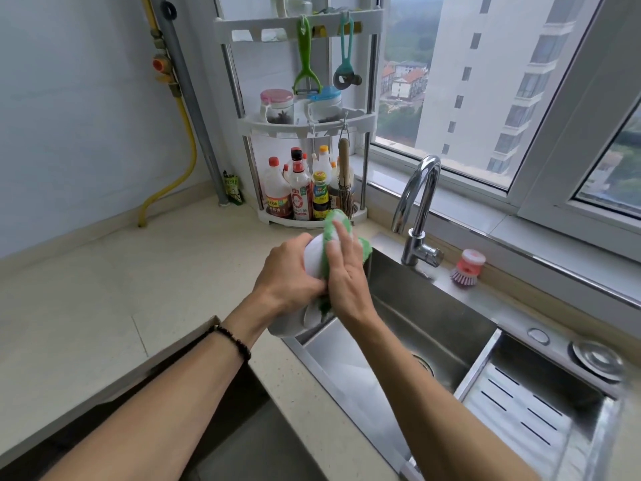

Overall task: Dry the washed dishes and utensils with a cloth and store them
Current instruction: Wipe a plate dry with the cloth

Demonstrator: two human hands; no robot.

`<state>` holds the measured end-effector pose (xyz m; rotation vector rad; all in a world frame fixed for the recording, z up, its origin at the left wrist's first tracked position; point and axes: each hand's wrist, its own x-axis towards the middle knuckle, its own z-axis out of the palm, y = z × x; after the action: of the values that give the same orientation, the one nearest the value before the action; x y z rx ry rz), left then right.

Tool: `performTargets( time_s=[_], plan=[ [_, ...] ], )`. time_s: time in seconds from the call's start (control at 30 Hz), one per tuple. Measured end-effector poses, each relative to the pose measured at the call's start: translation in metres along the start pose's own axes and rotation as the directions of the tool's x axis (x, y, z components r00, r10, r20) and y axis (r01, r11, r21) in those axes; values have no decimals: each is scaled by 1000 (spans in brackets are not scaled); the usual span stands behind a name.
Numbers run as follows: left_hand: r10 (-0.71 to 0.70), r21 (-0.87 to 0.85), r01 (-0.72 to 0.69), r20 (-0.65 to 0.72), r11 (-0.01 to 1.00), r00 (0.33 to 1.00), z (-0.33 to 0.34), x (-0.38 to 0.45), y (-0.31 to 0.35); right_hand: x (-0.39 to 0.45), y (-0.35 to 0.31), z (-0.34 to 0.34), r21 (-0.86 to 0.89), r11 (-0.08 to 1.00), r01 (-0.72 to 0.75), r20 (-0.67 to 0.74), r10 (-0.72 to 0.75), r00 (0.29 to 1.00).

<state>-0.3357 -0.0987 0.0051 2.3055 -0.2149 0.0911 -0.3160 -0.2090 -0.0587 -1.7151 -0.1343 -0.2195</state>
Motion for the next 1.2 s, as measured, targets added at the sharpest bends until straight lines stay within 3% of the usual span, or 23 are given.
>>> performTargets(
  time_s=[0.07, 0.13, 0.2, 0.27, 0.33, 0.4, 0.47, 0.57, 0.73, 0.8, 0.9, 1.07, 1.2],
  plan=[
    [26, -75, -23, 34, 997, 999, -3, 0, 2, 4, 5, -15, 165, 977, -138, -75, 152, 986],
    [55, -209, -46, 38, 977, 998, -6, -4, 5, 10, 12, -35, 364, 855, -370, -76, 423, 903],
    [49, -302, -39, 26, 952, 998, -3, -7, 5, 14, 19, -49, 430, 768, -474, -43, 542, 839],
    [-21, -380, 47, 72, 924, 997, -3, -8, 0, 18, 24, -59, 375, 806, -459, -103, 528, 843],
    [-83, -391, 168, 224, 905, 971, -9, -6, -7, 17, 20, -72, 299, 848, -437, -160, 496, 854],
    [-118, -267, 234, 387, 935, 915, -13, 0, -6, 18, 14, -82, 166, 916, -366, -157, 391, 907],
    [-117, -160, 208, 449, 965, 886, -10, 6, 3, 19, 2, -79, -68, 959, -276, -52, 273, 961],
    [-101, -83, 154, 451, 985, 887, 2, 12, 15, 16, -14, -70, -258, 956, -141, 54, 160, 986],
    [-128, -183, 189, 298, 965, 946, 15, 13, 10, 0, -10, -47, -413, 906, 93, 71, -70, 995],
    [-125, -223, 181, 244, 958, 962, 18, 11, 9, 3, -2, -50, -295, 954, 44, 1, -46, 999],
    [-137, -267, 178, 163, 947, 977, 19, 8, 11, 15, 9, -66, -51, 984, -172, -54, 169, 984],
    [-106, -112, 114, 76, 987, 991, 26, 13, 18, 3, 5, -41, -132, 991, -6, 65, 14, 998],
    [-71, -162, 82, 72, 983, 995, 23, 2, 16, 11, 6, -60, 58, 987, -151, -34, 154, 988]
  ],
)
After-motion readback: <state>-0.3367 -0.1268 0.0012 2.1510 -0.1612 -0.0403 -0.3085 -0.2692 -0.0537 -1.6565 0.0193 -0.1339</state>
